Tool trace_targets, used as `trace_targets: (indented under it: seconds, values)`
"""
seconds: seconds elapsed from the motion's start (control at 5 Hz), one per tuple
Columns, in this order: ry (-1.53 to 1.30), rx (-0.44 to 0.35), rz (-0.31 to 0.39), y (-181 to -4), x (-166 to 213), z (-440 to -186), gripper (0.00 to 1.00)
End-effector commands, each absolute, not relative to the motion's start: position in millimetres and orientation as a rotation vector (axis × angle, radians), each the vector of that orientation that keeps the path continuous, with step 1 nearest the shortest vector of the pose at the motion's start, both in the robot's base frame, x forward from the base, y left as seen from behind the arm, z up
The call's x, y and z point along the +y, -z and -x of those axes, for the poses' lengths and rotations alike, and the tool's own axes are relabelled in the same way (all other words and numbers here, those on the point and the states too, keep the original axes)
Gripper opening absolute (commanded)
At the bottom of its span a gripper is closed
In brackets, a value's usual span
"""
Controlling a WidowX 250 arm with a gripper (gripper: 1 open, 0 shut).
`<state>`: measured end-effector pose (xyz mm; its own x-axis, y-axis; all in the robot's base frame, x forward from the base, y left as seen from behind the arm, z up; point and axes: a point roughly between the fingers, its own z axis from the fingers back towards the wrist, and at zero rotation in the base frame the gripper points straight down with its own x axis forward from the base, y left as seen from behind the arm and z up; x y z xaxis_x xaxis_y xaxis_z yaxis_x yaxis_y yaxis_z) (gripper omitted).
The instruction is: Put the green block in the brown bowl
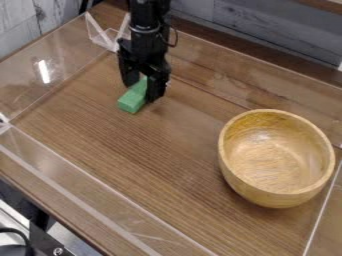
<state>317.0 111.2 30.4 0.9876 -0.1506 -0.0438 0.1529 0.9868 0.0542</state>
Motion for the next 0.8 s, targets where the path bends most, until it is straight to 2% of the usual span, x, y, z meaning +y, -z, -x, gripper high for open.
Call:
trace_targets:
  seconds: [0.0, 0.2, 0.6]
  values:
    - [0.144, -0.008, -0.078, -41.0, 117.8, -326.7, 1.0]
    - [0.145, -0.007, -0.073, -37.5, 117.5, -326.8, 0.0]
    - [0.14, 0.006, -0.068, -41.2, 113.9, -324.7, 0.0]
